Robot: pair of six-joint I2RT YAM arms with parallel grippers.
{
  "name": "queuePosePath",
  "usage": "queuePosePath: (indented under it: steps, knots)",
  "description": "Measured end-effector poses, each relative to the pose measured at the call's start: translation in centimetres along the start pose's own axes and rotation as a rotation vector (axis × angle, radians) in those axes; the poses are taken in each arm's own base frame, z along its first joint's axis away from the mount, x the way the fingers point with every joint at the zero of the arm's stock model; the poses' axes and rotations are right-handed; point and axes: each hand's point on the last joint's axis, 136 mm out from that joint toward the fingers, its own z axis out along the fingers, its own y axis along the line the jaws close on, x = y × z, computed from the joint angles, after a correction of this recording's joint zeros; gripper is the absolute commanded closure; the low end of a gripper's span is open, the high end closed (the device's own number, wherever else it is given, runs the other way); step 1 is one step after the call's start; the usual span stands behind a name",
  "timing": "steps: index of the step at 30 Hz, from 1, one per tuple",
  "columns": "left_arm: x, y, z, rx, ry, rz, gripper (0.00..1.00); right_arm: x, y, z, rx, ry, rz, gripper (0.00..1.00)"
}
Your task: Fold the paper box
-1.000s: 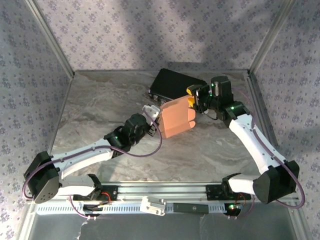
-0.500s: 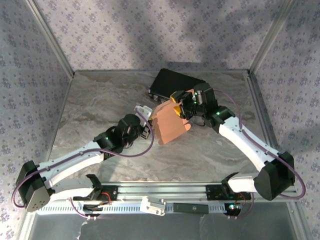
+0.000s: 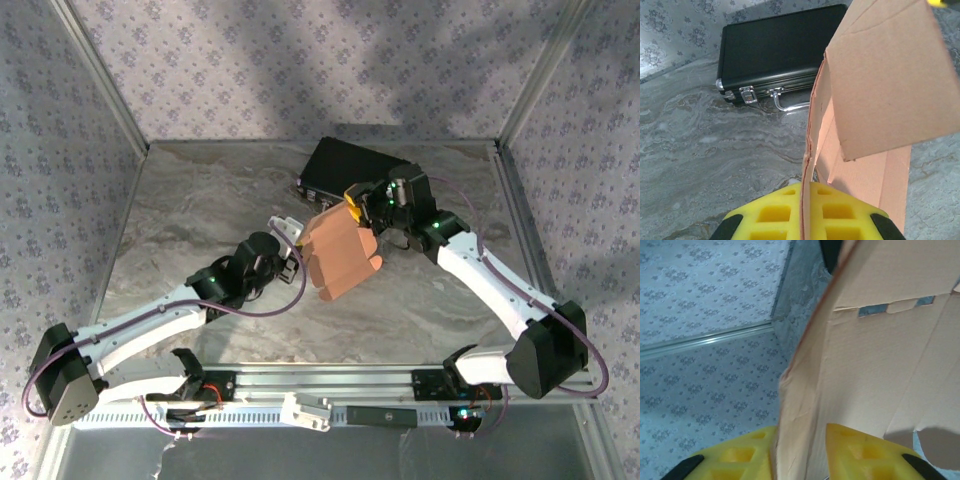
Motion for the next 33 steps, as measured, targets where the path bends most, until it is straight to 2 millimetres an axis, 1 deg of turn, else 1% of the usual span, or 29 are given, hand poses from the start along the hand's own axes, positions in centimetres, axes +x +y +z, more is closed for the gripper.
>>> queuePosePath:
  steps: [4, 6, 8, 13, 18, 21, 23, 24, 25, 26, 27, 28, 29, 30, 31, 32, 33]
  knots:
    - [0.0, 0.1, 0.0, 0.000, -0.001, -0.002, 1.00, -0.3, 0.8, 0.5, -0.038, 0.007, 0.019, 0.77]
    - [0.0, 0.1, 0.0, -0.001, 0.000, -0.002, 1.00, -0.4, 0.8, 0.9, -0.043, 0.008, 0.027, 0.81]
    - [0.0, 0.1, 0.0, -0.002, -0.001, -0.003, 1.00, -0.5, 0.8, 1.1, -0.044, 0.008, 0.032, 0.81]
    - [0.1, 0.4, -0.5, -0.003, -0.009, -0.006, 1.00, -0.5, 0.9, 1.1, -0.049, 0.011, 0.037, 0.76]
    - [0.0, 0.7, -0.5, -0.010, -0.011, -0.011, 1.00, -0.6, 0.5, 1.5, -0.037, 0.018, 0.043, 0.77]
    - [0.1, 0.7, -0.5, -0.009, -0.006, -0.010, 1.00, -0.6, 0.1, 2.0, -0.023, 0.020, 0.047, 0.80]
    - [0.2, 0.7, -0.5, -0.009, -0.004, -0.009, 1.00, -0.6, -0.1, 2.1, -0.018, 0.021, 0.052, 0.85]
    - [0.2, 0.7, -0.5, -0.008, -0.003, -0.009, 1.00, -0.7, -0.2, 2.2, -0.017, 0.020, 0.056, 0.89]
    - [0.3, 0.7, -0.5, -0.007, 0.001, -0.008, 1.00, -0.6, -0.1, 2.2, -0.017, 0.021, 0.056, 0.96]
    - [0.3, 0.7, -0.5, -0.007, 0.002, -0.007, 0.96, -0.6, -0.1, 2.2, -0.017, 0.022, 0.059, 1.00]
    - [0.4, 0.7, -0.5, -0.007, 0.003, -0.008, 0.80, -0.6, -0.2, 2.2, -0.016, 0.021, 0.057, 1.00]
    - [0.4, 0.7, -0.5, -0.004, 0.005, -0.010, 0.61, -0.6, -0.2, 2.2, -0.015, 0.021, 0.056, 1.00]
    - [0.4, 0.7, -0.6, -0.002, 0.002, -0.018, 0.48, -0.5, -0.3, 2.2, -0.012, 0.020, 0.062, 1.00]
    - [0.3, 0.7, -0.8, 0.001, 0.001, -0.028, 0.38, -0.5, -0.3, 2.2, -0.010, 0.019, 0.063, 1.00]
    - [0.2, 0.8, -1.1, 0.001, -0.003, -0.049, 0.31, -0.5, -0.3, 2.2, -0.010, 0.017, 0.064, 1.00]
    - [0.0, 0.9, -1.5, 0.001, -0.010, -0.075, 0.26, -0.5, -0.3, 2.2, -0.009, 0.018, 0.066, 1.00]
    - [-0.4, 1.2, -2.2, 0.000, -0.023, -0.120, 0.25, -0.4, -0.3, 2.3, -0.009, 0.017, 0.068, 1.00]
